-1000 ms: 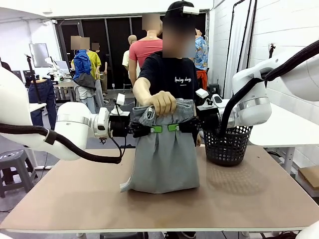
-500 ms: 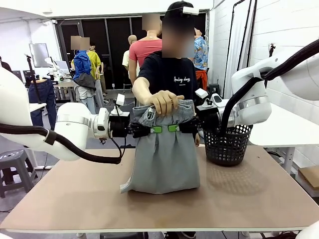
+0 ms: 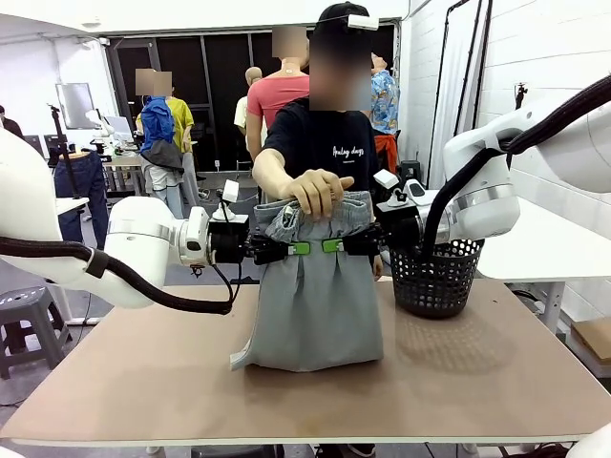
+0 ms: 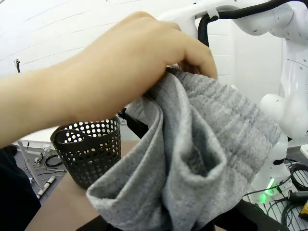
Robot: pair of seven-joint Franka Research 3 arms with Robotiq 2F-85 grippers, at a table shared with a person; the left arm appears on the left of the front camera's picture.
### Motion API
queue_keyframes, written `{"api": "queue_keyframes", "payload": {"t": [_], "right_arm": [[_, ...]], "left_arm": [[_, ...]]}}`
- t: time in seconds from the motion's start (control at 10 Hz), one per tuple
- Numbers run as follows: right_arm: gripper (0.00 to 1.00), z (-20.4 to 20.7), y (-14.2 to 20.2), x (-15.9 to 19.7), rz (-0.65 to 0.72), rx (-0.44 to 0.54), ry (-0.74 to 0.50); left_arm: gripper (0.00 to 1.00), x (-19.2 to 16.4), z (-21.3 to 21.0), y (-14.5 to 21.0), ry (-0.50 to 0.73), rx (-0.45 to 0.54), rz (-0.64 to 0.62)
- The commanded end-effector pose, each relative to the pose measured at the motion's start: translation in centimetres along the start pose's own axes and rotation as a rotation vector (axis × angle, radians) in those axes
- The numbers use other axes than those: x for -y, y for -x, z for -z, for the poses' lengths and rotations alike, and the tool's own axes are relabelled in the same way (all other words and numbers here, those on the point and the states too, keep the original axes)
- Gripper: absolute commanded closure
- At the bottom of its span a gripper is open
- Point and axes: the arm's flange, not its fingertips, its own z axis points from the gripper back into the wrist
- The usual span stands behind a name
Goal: Fold the training pants.
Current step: Fold the Training pants in half.
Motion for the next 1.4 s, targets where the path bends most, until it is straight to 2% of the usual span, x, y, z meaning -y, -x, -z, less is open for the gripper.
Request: {"api": "queue_keyframes", "payload": {"t": [0.0, 1.3], "right_arm": [[1.00, 0.07, 0.06, -0.13, 0.010, 0.020, 0.001], [1.00, 0.07, 0.06, -0.13, 0.010, 0.020, 0.001]], "left_arm": [[1.00, -0.01, 0.08, -0.18, -0.001, -0.002, 0.004], [1.00, -0.01, 0.08, -0.18, -0.001, -0.002, 0.004]]}}
